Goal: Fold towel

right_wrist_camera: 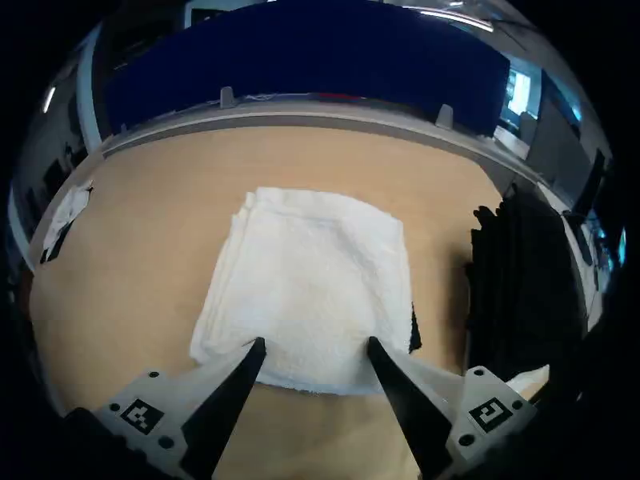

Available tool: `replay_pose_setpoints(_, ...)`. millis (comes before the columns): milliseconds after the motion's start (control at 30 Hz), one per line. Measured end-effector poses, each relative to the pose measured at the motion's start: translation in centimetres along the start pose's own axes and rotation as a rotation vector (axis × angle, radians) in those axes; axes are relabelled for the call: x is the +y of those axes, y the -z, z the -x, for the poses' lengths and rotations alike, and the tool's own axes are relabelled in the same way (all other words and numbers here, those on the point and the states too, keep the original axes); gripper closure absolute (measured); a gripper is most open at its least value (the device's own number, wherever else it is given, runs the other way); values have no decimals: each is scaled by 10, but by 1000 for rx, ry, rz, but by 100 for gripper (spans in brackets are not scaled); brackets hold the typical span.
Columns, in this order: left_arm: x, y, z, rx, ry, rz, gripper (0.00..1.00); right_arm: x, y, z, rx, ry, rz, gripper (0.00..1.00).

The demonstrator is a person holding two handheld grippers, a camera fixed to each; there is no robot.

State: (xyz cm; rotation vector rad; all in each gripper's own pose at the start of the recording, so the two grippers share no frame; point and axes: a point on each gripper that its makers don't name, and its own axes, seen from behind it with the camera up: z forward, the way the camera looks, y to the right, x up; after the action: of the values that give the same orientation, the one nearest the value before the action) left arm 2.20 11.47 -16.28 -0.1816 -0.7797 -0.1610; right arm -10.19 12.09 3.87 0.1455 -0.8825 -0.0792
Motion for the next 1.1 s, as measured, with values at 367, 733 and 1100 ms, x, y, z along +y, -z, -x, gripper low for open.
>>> replay_pose_setpoints(367,2,3,-1,5,-3,3,13,-1,1,3,11,-34,7,0)
replay_pose_setpoints(733,2,3,-5,15,-6,3,13,0,11,-14,51,-45,13,0)
replay_pose_setpoints(1100,-19,-5,-31,73,11,2,13,-15,88,-78,274,-106,27,0)
